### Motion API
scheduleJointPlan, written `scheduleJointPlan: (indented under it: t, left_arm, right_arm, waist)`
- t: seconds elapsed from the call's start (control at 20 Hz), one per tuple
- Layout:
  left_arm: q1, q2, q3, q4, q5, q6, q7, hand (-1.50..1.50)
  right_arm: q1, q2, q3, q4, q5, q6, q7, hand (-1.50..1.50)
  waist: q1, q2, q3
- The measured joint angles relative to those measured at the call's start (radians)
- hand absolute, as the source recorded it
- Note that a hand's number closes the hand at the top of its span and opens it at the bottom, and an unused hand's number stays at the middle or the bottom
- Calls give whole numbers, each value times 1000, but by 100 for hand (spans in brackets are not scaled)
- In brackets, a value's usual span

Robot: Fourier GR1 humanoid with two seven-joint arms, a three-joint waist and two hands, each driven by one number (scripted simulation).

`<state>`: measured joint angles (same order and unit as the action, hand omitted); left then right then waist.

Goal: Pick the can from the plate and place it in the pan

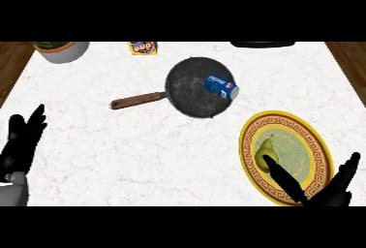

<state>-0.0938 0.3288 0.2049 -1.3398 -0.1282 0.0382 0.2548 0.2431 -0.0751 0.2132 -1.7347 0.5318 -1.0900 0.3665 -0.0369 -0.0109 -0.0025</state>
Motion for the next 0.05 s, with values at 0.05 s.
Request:
scheduleJointPlan:
  t: [0.05]
  left_arm:
    - [8, -7, -6, -4, -4, 1, -6, 0]
  right_arm:
    - [57, -9, 15, -55, 10, 7, 3, -150]
  waist:
    - [4, 1, 0]
